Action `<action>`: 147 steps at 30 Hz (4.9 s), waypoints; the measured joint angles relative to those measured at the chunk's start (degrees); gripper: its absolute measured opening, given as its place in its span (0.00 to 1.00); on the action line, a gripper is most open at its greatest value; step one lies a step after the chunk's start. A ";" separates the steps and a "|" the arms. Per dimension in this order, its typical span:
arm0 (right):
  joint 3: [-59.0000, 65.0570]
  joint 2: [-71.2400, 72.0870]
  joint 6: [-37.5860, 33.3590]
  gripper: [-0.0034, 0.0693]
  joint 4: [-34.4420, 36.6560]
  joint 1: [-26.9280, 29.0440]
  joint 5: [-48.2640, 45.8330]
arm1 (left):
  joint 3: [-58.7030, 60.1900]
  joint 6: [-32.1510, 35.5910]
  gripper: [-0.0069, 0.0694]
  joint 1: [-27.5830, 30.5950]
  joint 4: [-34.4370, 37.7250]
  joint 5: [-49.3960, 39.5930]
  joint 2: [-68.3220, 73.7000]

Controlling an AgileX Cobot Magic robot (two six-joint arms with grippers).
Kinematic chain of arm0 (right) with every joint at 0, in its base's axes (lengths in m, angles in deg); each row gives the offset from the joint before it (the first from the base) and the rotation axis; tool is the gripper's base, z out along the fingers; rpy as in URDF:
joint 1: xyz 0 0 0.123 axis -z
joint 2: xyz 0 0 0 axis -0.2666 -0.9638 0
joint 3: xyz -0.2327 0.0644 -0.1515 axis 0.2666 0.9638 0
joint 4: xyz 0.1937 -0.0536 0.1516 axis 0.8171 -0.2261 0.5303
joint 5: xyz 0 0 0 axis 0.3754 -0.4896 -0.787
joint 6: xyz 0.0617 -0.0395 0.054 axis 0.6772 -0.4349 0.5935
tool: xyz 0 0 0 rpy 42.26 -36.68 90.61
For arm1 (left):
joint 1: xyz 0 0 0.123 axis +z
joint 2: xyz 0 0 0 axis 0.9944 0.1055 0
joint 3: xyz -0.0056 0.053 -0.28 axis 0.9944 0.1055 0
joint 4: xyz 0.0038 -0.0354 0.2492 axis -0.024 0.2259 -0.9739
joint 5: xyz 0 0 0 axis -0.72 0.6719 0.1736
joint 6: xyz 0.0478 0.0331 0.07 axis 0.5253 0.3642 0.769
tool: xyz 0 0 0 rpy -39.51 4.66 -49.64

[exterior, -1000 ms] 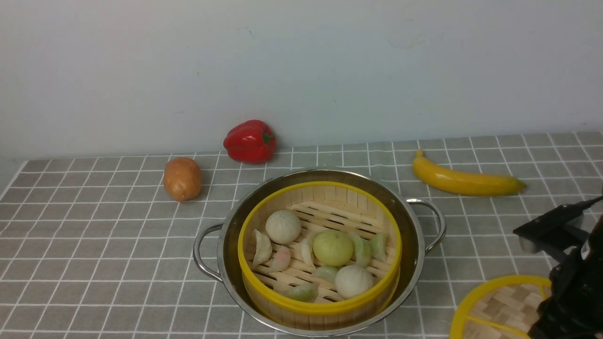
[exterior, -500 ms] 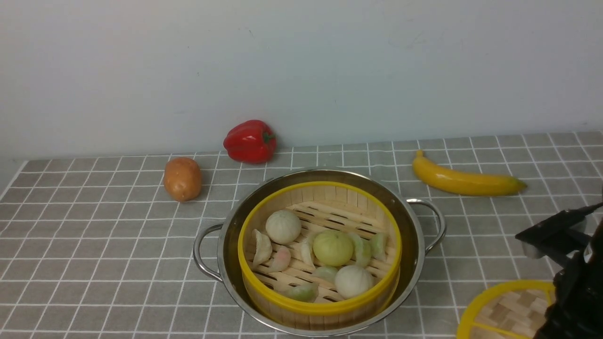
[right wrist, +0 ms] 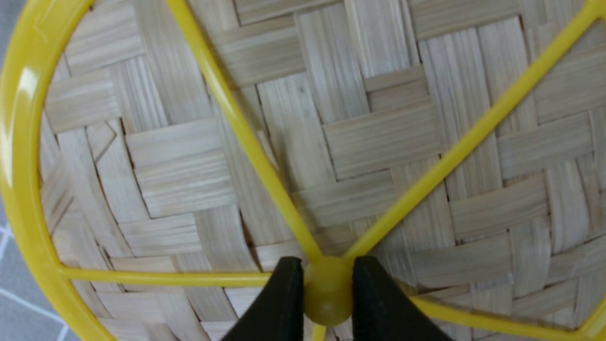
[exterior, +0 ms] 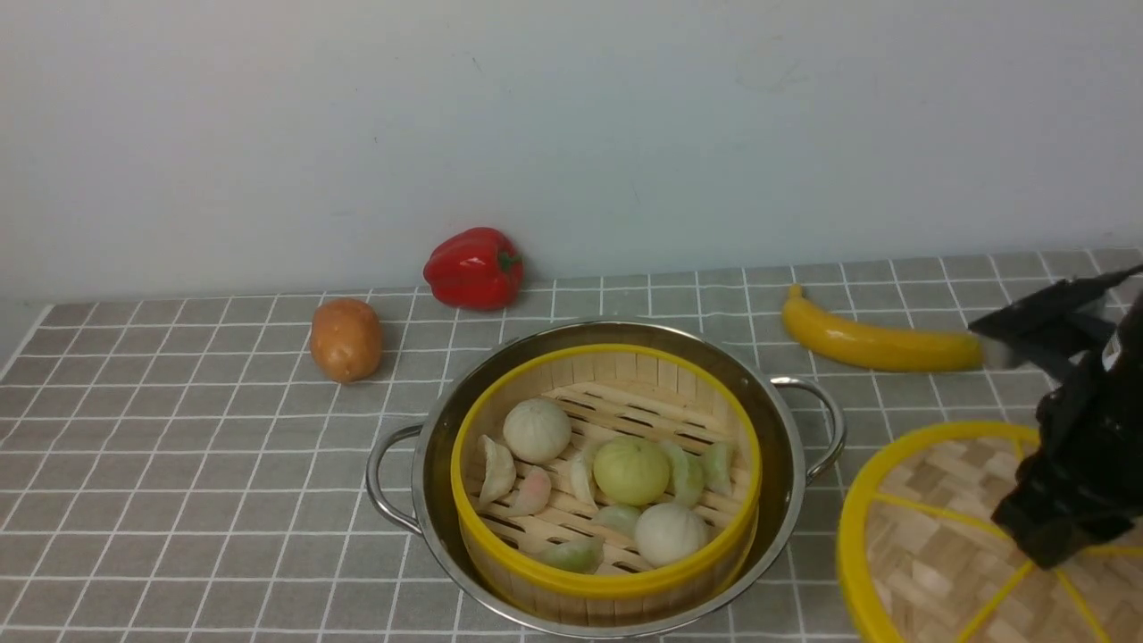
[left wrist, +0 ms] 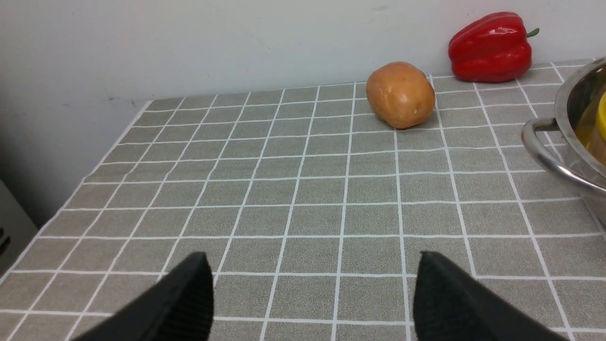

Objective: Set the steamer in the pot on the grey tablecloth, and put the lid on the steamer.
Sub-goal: 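Place the bamboo steamer lid onto the steamer basket in the pot with the right gripper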

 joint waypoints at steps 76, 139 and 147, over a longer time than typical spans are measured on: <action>-40.19 -21.71 -34.62 0.25 8.34 -22.94 -0.94 | 0.00 0.00 0.78 0.00 0.00 0.00 0.00; -40.26 -27.12 -40.62 0.25 10.88 -22.94 5.03 | 0.00 0.41 0.78 0.00 0.00 0.00 0.00; -40.26 -27.12 -42.75 0.25 11.52 -22.94 5.51 | 0.00 0.41 0.78 0.00 0.00 0.00 0.00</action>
